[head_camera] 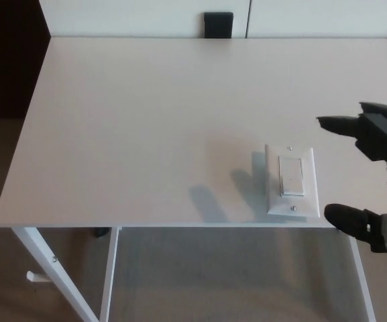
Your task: The robot walk towards a table in front and then clicks the light switch button using the right hand's index finger
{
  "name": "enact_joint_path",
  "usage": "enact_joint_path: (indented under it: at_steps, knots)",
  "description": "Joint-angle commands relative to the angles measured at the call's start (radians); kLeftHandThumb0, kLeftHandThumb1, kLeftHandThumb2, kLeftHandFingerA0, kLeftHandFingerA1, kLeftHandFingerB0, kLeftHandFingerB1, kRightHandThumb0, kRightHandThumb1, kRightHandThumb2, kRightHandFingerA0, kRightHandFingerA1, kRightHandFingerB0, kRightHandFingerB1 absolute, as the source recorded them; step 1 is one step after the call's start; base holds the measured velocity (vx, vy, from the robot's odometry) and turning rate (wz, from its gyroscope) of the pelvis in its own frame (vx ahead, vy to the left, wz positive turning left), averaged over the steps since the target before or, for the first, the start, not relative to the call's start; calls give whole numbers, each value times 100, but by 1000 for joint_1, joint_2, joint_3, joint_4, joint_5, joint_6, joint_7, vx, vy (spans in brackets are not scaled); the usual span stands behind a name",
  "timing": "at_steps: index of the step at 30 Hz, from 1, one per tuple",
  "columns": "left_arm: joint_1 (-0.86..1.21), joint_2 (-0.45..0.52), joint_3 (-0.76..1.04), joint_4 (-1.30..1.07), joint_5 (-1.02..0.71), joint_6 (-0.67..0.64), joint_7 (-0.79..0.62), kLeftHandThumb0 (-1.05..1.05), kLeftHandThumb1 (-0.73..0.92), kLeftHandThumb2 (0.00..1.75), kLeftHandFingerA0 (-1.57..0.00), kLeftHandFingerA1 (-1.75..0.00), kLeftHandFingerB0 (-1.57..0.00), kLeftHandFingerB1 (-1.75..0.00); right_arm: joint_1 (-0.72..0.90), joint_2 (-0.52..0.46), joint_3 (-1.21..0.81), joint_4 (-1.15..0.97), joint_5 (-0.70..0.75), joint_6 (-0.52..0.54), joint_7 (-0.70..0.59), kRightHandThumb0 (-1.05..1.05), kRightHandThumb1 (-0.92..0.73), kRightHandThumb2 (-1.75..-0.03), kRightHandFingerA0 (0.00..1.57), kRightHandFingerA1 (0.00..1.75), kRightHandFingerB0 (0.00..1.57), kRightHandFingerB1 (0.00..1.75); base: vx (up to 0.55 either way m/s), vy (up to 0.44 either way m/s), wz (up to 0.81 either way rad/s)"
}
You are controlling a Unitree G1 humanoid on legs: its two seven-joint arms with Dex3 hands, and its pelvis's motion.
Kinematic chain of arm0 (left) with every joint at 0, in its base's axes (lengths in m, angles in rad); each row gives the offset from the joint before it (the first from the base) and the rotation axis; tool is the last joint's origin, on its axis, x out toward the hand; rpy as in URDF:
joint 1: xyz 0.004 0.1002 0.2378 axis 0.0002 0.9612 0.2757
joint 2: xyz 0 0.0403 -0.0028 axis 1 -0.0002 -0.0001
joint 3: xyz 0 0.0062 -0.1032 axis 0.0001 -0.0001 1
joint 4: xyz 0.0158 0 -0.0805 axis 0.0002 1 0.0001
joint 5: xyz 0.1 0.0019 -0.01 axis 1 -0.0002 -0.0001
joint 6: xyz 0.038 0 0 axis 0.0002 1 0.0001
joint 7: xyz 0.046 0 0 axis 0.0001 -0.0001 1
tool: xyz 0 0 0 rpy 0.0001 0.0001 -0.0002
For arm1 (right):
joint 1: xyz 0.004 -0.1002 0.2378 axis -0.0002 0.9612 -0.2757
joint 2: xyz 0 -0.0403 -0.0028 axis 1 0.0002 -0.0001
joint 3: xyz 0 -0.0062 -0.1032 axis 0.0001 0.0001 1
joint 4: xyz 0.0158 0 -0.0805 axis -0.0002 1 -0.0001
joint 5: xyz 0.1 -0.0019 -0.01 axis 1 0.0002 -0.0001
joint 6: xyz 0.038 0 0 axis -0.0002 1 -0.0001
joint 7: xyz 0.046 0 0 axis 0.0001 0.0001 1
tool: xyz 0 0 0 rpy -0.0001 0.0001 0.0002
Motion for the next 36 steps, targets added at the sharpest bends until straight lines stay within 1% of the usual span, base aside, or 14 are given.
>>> enact_joint_path:
  at_steps: [1, 3, 4, 6, 15, 16, 18, 19, 20, 25, 26, 27, 35, 36]
  knots:
    - [9, 55, -9, -17, 56, -1, 8, -22, 61, 58, -60, -44, -49, -37, -75, -70, 137, 171, -448, 139, -10, -85, -58, -95, 0, 44, 15, 58, 0, 0, 0]
    - [9, 56, -10, -16, 64, -3, 15, -22, 61, 58, -60, -44, -49, -37, -77, -69, 152, 183, -461, 153, -8, -93, -62, -96, 0, 42, 14, 59, 0, 0, 0]
    - [10, 57, -11, -17, 64, -3, 15, -22, 62, 58, -60, -44, -49, -37, -79, -69, 161, 192, -470, 160, -11, -87, -73, -62, 0, 43, 18, 53, 0, 0, 0]
    - [10, 57, -12, -16, 66, -5, 17, -32, 55, 72, -56, -52, -44, -46, -83, -71, 179, 215, -487, 170, -27, -96, -63, -96, 0, 41, 16, 58, 0, 0, 0]
    - [6, 63, -18, -20, 74, 0, 18, -22, 62, 58, -60, -44, -49, -37, -91, -40, 230, 260, -516, 233, -45, -89, -59, -95, 0, 50, 14, 58, 0, 0, 0]
    - [4, 61, -18, -12, 73, -6, 22, -22, 62, 58, -60, -45, -49, -37, -92, -38, 235, 268, -521, 237, -57, -85, -72, -61, 0, 58, 16, 56, 0, 0, 0]
    - [0, 63, -20, -4, 78, -11, 30, -33, 55, 73, -56, -52, -45, -46, -94, -32, 246, 290, -520, 238, -85, -83, -56, -94, 0, 53, 13, 58, 0, 0, 0]
    - [2, 64, -21, -11, 80, -6, 31, -32, 55, 73, -56, -52, -45, -46, -95, -31, 249, 291, -521, 243, -84, -84, -71, -60, 0, 60, 16, 55, 0, 0, 0]
    - [3, 65, -22, -21, 78, 3, 29, -33, 55, 73, -56, -52, -45, -46, -97, -32, 253, 290, -527, 249, -83, -82, -56, -94, 0, 52, 14, 57, 0, 0, 0]
    - [-3, 71, -25, -19, 78, 5, 29, -33, 55, 73, -56, -52, -44, -46, -106, -40, 269, 286, -551, 265, -78, -81, -55, -93, 0, 51, 14, 56, 0, 0, 0]
    - [-3, 73, -27, -18, 79, 3, 29, -33, 55, 73, -56, -52, -44, -46, -104, -41, 270, 283, -552, 267, -75, -81, -70, -61, 0, 55, 21, 51, 0, 0, 0]
    - [-3, 74, -29, -19, 80, 3, 29, -34, 55, 74, -55, -52, -44, -46, -104, -41, 271, 280, -553, 270, -72, -90, -60, -92, 0, 49, 19, 56, 0, 0, 0]
    - [-6, 73, -30, -35, 80, 26, 30, -32, 56, 72, -58, -52, -45, -45, -95, -35, 287, 247, -564, 284, -53, -84, -56, -92, 0, 50, 19, 57, 0, 0, 0]
    - [-4, 75, -31, -38, 86, 25, 32, -23, 63, 59, -64, -44, -49, -37, -95, -34, 290, 243, -566, 284, -54, -81, -69, -61, 0, 55, 21, 49, 0, 0, 0]
